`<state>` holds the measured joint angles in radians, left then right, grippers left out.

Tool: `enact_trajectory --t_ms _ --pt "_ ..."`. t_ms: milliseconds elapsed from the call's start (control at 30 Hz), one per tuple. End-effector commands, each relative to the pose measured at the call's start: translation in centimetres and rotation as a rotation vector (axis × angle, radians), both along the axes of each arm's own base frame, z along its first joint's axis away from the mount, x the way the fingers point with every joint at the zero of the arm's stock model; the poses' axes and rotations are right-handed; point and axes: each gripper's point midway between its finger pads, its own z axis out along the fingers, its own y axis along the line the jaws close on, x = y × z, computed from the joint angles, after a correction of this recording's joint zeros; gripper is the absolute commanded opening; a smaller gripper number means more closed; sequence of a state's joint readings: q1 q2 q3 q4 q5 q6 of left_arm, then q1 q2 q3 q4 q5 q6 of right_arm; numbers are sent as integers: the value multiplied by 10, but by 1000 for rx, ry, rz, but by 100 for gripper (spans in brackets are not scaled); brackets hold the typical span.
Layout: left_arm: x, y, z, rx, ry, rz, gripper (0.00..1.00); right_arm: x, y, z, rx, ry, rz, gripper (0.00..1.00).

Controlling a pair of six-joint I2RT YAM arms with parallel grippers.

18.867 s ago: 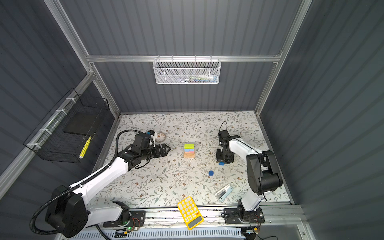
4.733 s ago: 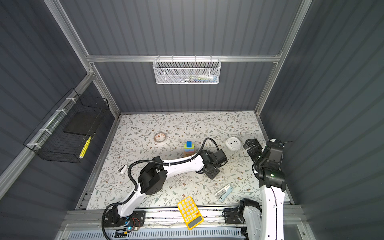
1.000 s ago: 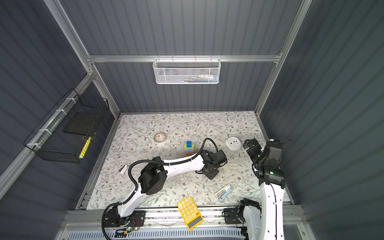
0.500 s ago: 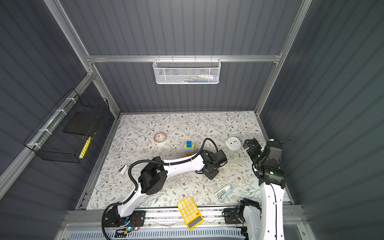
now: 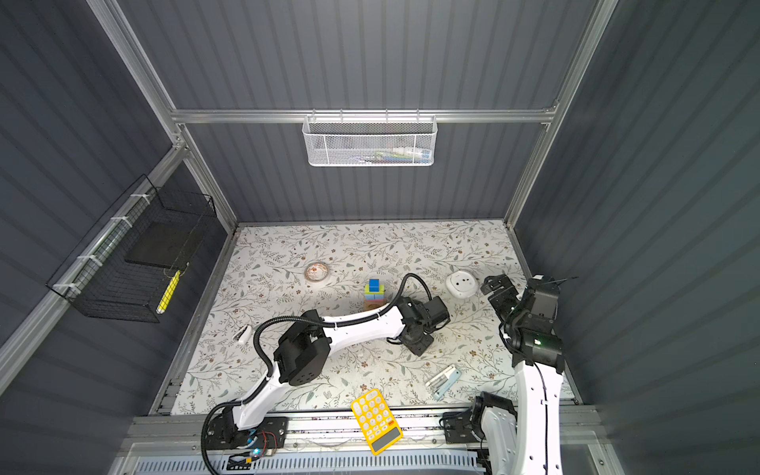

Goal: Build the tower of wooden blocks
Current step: 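Close the left gripper on the dark blue cylinder and lift it, then carry the dark blue cylinder with the left gripper over the block tower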

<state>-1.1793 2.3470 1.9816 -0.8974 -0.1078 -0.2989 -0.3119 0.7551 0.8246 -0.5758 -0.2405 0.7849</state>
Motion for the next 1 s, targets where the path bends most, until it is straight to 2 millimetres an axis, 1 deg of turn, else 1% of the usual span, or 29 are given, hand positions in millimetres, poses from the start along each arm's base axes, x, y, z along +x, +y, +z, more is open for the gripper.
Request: enact_trajectory --t_ms 0,533,567,733,967 --pt "-3 -8 29 -53 -9 -5 31 0 0 -4 7 4 0 99" --pt "3 -7 71 -74 -54 -13 31 3 -1 -7 14 11 3 99" --pt "1 -2 73 -57 -49 -14 31 4 0 -7 15 11 5 99" --pt "4 4 94 -63 -54 -12 31 4 -1 -8 16 13 5 99" --pt "18 20 130 -71 -76 11 31 5 0 -10 23 13 9 99"
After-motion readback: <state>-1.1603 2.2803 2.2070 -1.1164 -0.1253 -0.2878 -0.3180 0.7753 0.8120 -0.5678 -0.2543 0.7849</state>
